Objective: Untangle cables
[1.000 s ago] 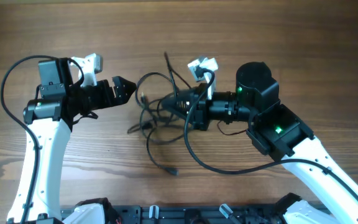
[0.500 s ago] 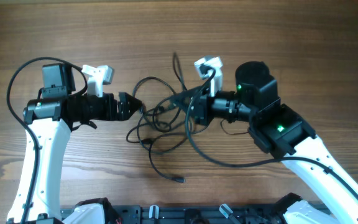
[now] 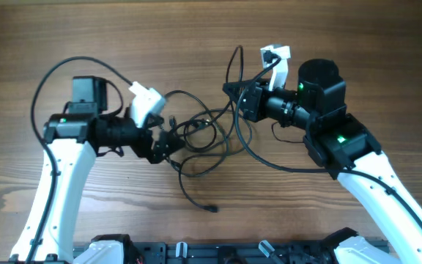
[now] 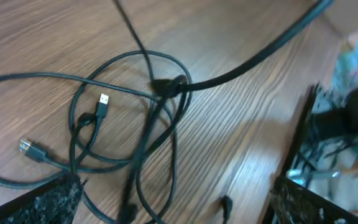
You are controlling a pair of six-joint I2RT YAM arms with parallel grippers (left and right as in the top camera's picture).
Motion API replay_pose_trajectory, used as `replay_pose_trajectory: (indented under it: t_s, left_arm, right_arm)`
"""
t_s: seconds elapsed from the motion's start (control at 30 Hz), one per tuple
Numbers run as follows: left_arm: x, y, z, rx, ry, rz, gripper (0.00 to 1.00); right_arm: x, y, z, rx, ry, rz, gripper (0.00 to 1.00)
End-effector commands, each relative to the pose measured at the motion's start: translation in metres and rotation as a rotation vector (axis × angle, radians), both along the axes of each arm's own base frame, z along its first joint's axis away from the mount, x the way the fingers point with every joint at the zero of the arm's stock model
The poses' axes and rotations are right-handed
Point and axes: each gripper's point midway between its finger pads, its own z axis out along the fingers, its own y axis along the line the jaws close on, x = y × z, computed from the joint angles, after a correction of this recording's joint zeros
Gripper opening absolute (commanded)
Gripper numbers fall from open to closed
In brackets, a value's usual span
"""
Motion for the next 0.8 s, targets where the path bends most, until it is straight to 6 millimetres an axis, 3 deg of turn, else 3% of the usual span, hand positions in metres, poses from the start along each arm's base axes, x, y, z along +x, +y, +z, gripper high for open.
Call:
replay_pose_trajectory:
  t_s: [0.0,0.3,0.57,0.77]
  left_arm:
    - [0.005,0.003,-0.011,0.144,-0.069,-0.046,0.97]
    - [0.052,0.040,-0.036,0.318,0.003,0.295,1.00]
    - [0.066,0.048,-0.067,0.341,0.128,0.417,1.00]
    - [0.098,0.049,-0.053,0.209,0.149,0.660,1.00]
  right_arm:
    - [-0.006,0.009,0.011,0.047,0.004,0.069,0.04]
    - [-0.025,0.019,0.021,0.097,-0.001,0.193,0.04]
    - [-0.030,0.021,0.024,0.110,-0.002,0.228,0.04]
    - [-0.035,0.023,0.023,0.107,-0.010,0.260,0.04]
